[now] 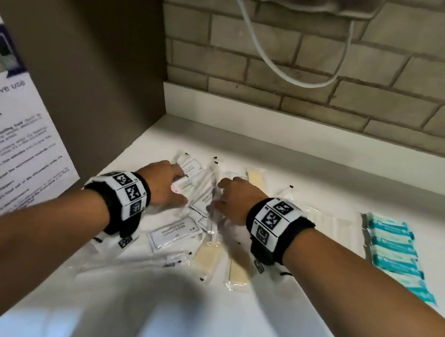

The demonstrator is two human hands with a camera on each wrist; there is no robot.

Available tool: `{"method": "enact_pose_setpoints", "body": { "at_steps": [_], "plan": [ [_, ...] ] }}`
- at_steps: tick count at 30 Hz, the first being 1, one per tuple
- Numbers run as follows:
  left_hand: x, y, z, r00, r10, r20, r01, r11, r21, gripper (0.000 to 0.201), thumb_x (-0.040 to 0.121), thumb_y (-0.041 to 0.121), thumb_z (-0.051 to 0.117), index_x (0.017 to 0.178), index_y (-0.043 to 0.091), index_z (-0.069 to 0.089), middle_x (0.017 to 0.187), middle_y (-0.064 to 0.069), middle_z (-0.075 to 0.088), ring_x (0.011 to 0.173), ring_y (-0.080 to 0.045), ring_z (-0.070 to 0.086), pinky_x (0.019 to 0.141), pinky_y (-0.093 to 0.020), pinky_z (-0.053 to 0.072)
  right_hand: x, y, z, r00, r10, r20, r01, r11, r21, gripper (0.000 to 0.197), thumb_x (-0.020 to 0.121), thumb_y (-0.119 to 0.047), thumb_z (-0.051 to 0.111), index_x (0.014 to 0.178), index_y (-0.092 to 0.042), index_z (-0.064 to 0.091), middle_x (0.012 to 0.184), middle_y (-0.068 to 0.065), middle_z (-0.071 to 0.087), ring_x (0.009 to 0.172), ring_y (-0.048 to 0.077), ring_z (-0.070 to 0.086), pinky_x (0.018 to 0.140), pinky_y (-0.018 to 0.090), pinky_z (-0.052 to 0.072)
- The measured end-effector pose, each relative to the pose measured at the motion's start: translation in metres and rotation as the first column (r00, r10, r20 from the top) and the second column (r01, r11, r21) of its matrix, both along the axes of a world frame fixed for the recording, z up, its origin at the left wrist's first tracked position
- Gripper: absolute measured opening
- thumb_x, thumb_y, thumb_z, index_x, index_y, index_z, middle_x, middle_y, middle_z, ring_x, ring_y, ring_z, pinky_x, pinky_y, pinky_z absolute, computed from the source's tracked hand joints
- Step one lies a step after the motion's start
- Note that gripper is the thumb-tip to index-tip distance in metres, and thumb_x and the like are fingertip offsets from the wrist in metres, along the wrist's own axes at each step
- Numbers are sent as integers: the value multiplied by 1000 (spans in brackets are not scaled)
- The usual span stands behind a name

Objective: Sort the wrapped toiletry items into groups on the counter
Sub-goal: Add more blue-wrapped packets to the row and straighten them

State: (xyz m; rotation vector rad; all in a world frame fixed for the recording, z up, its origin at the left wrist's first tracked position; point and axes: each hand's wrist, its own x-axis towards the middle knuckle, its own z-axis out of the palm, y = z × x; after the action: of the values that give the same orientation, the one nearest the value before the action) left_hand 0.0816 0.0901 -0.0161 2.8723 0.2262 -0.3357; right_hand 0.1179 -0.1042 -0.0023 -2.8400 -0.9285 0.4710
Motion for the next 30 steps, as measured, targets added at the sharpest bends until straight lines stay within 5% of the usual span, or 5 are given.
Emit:
{"method": "enact_pose_setpoints", "body": {
  "at_steps": [5, 10, 15, 23, 30],
  "plan": [
    [3, 9, -9, 998, -12, 69, 17, 998, -66, 62, 74, 32, 79, 129, 18, 53, 123, -8, 59, 109, -24, 57, 92, -29, 46, 19, 34, -14, 977, -190, -99, 195, 980, 46, 67, 88, -46, 60, 141, -15, 33, 127, 11, 51, 113, 31, 56, 89, 40, 48],
    [-4, 22, -1, 993, -104, 61, 111, 987, -113, 59, 70, 26, 79, 121, 19, 51, 113, -1, 61, 96, -19, 59, 85, -31, 50, 32, 45, -18, 948, -287, -137, 301, 949, 98, 62, 82, -19, 68, 132, -7, 33, 114, 14, 62, 103, 32, 62, 72, 32, 45],
    [-17, 41, 1, 991, -134, 9, 134, 986, -102, 55, 66, 22, 77, 114, 21, 49, 106, 3, 59, 90, -19, 58, 78, -32, 49, 41, 61, -15, 921, -345, -180, 375, 911, 171, 58, 81, -15, 67, 130, -8, 37, 115, 14, 63, 103, 30, 63, 80, 33, 50],
    [-28, 76, 9, 995, -92, 40, 95, 992, -83, 48, 65, 32, 78, 100, 24, 46, 94, 7, 56, 82, -20, 57, 72, -33, 49, 38, 96, -19, 858, -378, -347, 478, 835, 273, 77, 80, -39, 74, 138, -7, 34, 117, 13, 65, 96, 30, 69, 84, 39, 57],
    [-35, 80, 8, 994, -86, 66, 93, 989, -111, 45, 70, 35, 77, 100, 22, 46, 97, 6, 57, 82, -19, 56, 75, -33, 49, -19, 72, 5, 977, -1, -215, 35, 987, 156, 45, 78, -34, 75, 116, -23, 53, 111, -3, 62, 92, 16, 58, 72, 27, 46]
  ]
}}
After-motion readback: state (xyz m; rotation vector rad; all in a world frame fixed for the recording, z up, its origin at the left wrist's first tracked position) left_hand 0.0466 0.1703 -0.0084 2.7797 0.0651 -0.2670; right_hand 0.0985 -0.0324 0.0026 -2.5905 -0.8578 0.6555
